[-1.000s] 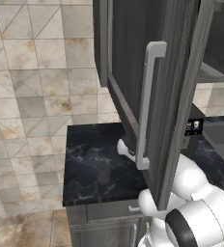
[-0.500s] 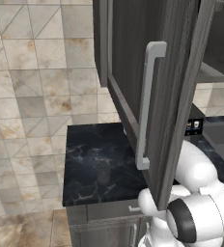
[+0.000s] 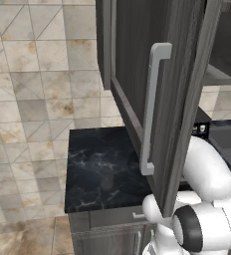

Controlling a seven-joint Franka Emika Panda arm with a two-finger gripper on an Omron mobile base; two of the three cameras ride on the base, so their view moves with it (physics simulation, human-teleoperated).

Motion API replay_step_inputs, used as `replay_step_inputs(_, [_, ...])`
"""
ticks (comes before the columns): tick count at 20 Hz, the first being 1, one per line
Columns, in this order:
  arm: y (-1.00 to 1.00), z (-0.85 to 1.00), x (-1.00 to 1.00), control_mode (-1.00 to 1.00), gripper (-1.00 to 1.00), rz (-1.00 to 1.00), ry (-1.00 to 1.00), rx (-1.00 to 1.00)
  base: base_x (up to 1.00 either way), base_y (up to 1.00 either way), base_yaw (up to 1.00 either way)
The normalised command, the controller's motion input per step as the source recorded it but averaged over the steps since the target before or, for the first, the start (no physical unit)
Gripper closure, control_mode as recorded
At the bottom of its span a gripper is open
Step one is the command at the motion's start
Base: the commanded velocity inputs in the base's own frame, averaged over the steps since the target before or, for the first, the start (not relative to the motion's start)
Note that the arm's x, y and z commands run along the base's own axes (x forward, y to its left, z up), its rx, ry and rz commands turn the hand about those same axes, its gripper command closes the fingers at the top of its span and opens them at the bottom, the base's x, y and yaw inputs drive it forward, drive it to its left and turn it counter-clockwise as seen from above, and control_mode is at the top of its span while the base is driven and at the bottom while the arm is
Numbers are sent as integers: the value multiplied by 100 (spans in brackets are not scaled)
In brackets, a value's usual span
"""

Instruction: Move the glass cup from next to the sink to the open cabinet. Then, move the bowl with the lemon to the fridge to clear the area for faucet cleaning.

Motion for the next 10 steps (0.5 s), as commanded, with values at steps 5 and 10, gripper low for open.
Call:
replay_step_inputs(5, [-4,-6,-72,-100,-100,31,9,2,0,0,0])
replay_step_inputs(10, [12,21,0,-100,-100,38,7,4,0,0,0])
